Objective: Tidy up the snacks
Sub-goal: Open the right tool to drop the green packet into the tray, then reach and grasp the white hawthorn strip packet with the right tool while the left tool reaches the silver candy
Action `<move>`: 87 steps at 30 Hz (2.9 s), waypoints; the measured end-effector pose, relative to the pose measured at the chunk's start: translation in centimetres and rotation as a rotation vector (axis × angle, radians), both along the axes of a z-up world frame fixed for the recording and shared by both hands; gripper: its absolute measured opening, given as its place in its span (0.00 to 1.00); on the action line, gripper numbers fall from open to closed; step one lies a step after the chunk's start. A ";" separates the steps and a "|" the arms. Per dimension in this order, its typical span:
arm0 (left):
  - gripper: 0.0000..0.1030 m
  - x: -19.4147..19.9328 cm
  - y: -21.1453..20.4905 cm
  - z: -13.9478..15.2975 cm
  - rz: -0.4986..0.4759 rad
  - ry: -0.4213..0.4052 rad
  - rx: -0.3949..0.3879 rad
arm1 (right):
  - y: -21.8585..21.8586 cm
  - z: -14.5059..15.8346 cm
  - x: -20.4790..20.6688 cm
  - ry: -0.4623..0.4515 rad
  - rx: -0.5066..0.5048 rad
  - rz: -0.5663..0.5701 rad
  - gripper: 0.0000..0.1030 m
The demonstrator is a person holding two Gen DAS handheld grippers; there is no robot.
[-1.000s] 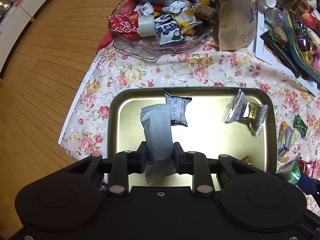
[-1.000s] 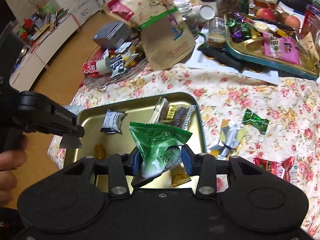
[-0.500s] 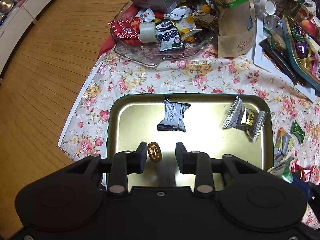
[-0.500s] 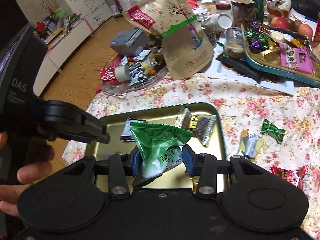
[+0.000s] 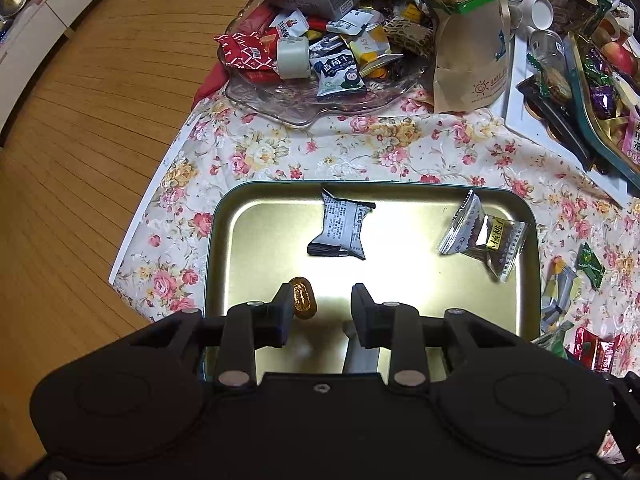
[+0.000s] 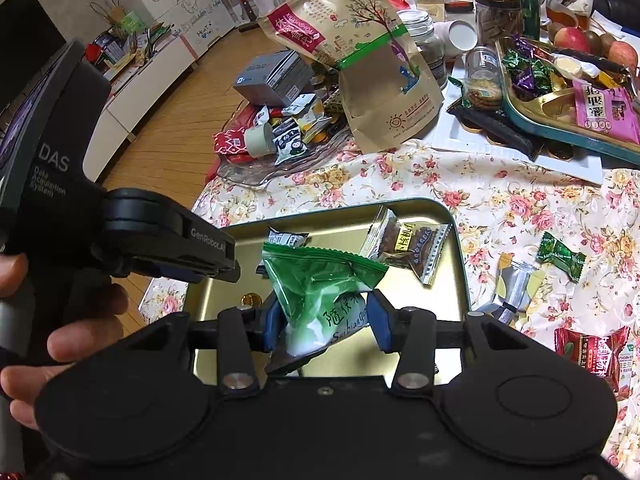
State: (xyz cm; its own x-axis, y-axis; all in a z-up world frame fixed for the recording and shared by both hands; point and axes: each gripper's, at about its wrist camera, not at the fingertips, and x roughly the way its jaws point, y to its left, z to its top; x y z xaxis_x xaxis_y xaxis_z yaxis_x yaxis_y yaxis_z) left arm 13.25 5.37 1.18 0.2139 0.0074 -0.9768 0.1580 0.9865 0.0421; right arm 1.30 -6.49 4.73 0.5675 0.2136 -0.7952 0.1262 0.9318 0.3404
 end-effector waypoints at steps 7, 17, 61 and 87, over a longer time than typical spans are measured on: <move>0.41 0.1 0.1 0.1 0.012 0.002 -0.005 | -0.1 -0.1 -0.1 -0.002 0.009 -0.030 0.51; 0.41 -0.3 -0.8 0.2 -0.013 -0.008 0.005 | -0.7 -0.5 -0.1 0.020 -0.033 -0.066 0.51; 0.41 -7.1 -18.3 0.6 -0.360 0.072 -0.080 | -21.6 -3.9 -10.5 0.150 -0.111 -0.515 0.51; 0.40 -8.2 -21.4 1.5 -0.388 0.108 -0.163 | -19.9 -10.5 -9.8 0.295 -0.121 -0.423 0.50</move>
